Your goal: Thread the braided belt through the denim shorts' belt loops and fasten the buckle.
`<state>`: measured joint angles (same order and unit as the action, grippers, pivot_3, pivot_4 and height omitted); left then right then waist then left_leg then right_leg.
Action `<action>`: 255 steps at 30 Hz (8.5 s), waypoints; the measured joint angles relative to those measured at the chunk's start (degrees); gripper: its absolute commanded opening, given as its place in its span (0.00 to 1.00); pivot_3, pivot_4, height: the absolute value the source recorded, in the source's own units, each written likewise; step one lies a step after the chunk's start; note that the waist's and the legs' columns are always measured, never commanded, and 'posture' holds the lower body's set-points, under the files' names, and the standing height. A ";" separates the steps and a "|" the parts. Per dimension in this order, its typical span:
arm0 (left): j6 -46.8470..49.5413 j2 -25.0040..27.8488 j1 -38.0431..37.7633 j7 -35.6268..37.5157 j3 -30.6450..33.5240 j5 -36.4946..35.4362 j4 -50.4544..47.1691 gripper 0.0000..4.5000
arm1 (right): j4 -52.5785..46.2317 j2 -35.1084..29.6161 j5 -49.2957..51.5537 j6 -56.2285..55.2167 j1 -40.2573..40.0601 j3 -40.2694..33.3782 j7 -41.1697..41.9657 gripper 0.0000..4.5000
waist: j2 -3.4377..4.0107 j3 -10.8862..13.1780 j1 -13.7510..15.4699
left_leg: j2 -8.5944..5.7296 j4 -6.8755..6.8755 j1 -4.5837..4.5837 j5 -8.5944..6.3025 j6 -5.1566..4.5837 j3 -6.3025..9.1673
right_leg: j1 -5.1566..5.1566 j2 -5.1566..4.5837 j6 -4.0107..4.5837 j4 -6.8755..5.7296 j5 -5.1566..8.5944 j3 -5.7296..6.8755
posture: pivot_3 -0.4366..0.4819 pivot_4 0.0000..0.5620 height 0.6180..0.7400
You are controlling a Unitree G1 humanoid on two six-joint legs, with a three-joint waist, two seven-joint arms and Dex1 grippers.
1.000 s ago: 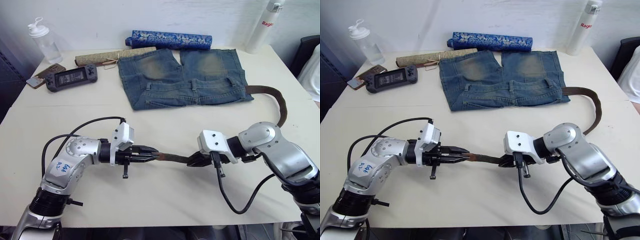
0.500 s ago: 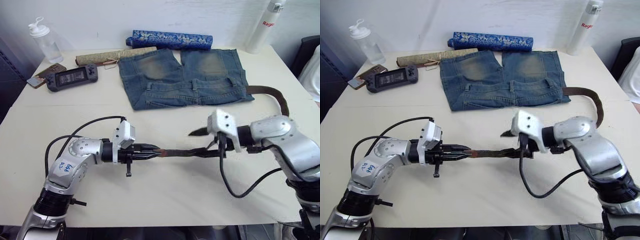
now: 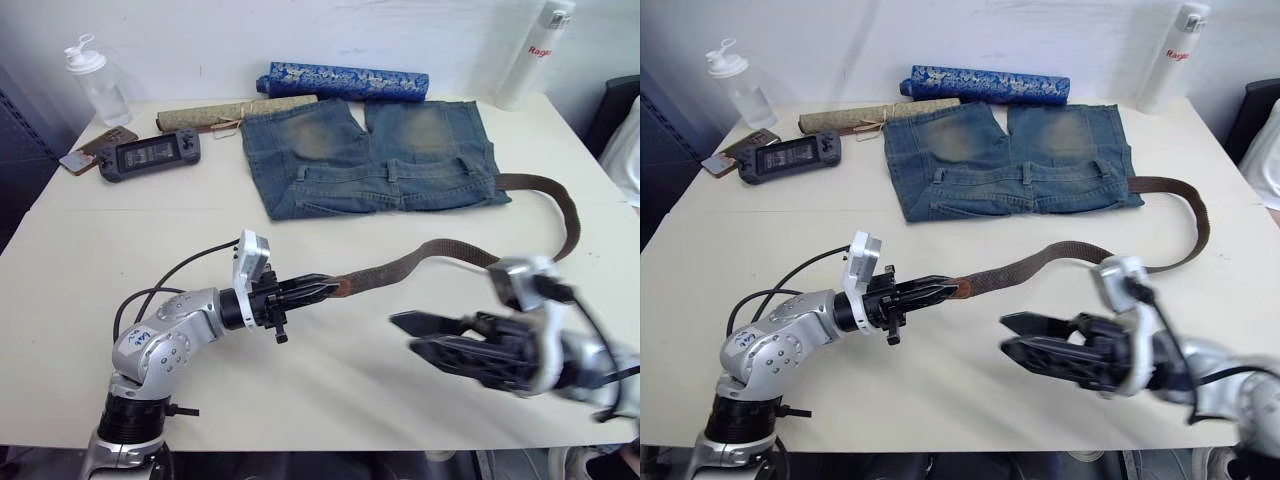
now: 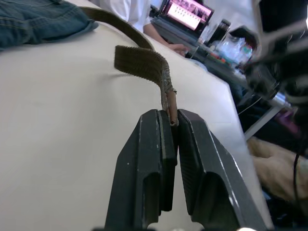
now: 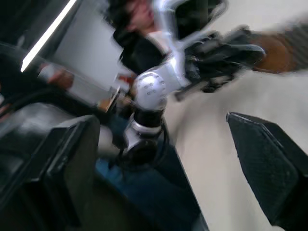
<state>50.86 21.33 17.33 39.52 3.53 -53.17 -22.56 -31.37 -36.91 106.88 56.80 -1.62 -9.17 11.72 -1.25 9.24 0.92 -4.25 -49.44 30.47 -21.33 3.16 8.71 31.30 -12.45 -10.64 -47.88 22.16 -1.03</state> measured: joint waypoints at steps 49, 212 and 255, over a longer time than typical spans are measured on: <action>-36.32 13.78 26.02 18.63 -15.69 32.91 39.63 0.80 | -5.37 22.60 -6.29 -30.37 -2.64 2.62 -18.79 0.00 | 0.24 0.02 1.40 | -0.46 -0.03 0.12 -0.09 -0.28 -0.33 | 0.10 0.06 0.17 -0.02 0.04 -0.26 | 0.48 0.27 0.16; -24.67 19.95 -8.41 6.31 -4.07 21.99 -10.46 0.59 | 7.20 6.91 -17.90 -11.70 5.91 -1.21 -28.22 0.00 | 0.17 -0.16 0.37 | -1.00 0.10 -0.14 -0.12 -0.64 0.04 | 0.26 0.02 -0.17 -0.12 -0.07 -0.93 | 0.48 0.27 0.16; -27.89 17.48 -6.97 6.35 -9.53 31.35 -7.95 0.59 | 15.50 5.94 -15.23 0.89 9.86 -2.93 -15.93 0.00 | -0.03 -0.27 0.38 | -0.94 0.09 -0.15 -0.12 -0.64 0.11 | 0.21 0.01 -0.18 -0.05 -0.08 -0.86 | 0.48 0.27 0.16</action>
<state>22.97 38.81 10.37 45.87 -6.00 -21.82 -30.52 -15.87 -30.97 91.64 57.69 8.24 -12.09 -4.21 -1.28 8.97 1.30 -5.19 -49.35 30.31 -21.45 2.52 8.82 31.51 -12.44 -10.82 -47.93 22.08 -1.89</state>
